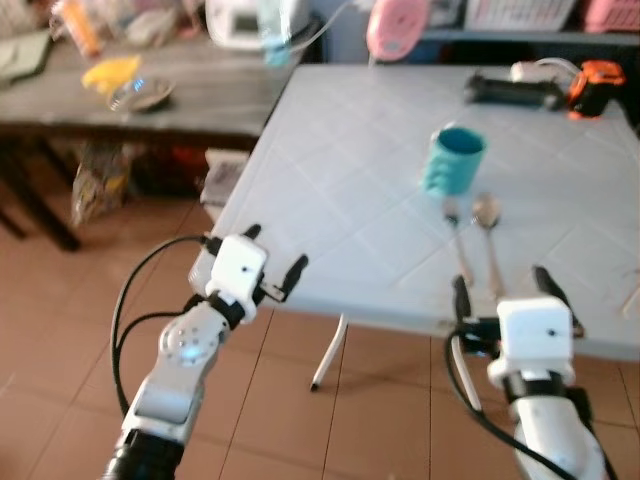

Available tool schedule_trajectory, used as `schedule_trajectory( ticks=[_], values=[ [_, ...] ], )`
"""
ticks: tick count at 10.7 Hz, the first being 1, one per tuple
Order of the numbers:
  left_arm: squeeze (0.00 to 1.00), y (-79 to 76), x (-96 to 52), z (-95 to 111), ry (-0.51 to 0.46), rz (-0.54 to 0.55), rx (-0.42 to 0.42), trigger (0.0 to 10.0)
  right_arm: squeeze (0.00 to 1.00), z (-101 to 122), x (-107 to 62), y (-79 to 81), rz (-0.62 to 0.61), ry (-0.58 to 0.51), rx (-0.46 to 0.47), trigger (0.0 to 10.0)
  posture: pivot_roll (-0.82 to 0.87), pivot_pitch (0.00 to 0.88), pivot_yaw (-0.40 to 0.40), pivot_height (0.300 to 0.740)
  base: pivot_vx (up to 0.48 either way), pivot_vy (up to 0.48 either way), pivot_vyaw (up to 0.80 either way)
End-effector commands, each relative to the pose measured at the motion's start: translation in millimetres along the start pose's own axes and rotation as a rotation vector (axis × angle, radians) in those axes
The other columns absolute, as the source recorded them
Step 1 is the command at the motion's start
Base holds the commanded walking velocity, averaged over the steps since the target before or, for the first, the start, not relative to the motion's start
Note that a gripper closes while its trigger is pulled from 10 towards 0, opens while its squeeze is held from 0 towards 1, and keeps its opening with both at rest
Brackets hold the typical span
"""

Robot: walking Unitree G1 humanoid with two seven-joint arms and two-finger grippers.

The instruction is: Setting the table

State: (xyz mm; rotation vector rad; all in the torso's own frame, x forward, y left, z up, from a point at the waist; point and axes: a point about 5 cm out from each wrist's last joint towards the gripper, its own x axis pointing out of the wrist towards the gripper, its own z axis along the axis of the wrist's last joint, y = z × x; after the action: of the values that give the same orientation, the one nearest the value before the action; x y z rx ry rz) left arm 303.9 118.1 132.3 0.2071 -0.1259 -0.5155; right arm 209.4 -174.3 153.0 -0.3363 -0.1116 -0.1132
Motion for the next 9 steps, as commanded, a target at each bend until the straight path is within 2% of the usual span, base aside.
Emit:
schedule_trajectory(
  ticks=[1, 3, 6, 8, 9],
  values=[
    [0.00, -3.7, 0.2, -0.7, 0.005, -0.022, 0.009, 10.0, 0.00, -0.4, 0.1, -2.4, -0.017, 0.011, 0.015, 10.0, -0.05, 0.141, 0.071, 0.740, 0.000, 0.000, -0.78],
    [0.00, -4.2, 0.0, -1.1, 0.005, -0.025, 0.010, 10.0, 0.00, 0.8, 0.4, -1.8, -0.013, 0.003, 0.011, 10.0, -0.05, 0.139, 0.070, 0.740, 0.000, 0.000, -0.77],
    [0.00, -6.9, -0.5, 1.1, -0.011, -0.069, 0.006, 10.0, 0.00, 2.0, 2.7, -0.3, -0.002, -0.006, 0.008, 10.0, -0.05, 0.137, 0.063, 0.740, 0.000, 0.000, 0.00],
    [0.00, -15.5, -0.5, 1.1, 0.026, -0.231, -0.104, 10.0, 0.00, 5.6, 9.3, 2.3, -0.005, -0.023, 0.027, 10.0, -0.04, 0.136, 0.058, 0.740, 0.000, 0.000, 0.00],
    [0.00, -22.0, 0.2, 0.7, 0.064, -0.345, -0.150, 10.0, 0.00, 6.4, 13.6, 3.3, -0.021, -0.024, 0.058, 10.0, -0.04, 0.135, 0.055, 0.740, 0.000, 0.000, 0.00]
  ],
)
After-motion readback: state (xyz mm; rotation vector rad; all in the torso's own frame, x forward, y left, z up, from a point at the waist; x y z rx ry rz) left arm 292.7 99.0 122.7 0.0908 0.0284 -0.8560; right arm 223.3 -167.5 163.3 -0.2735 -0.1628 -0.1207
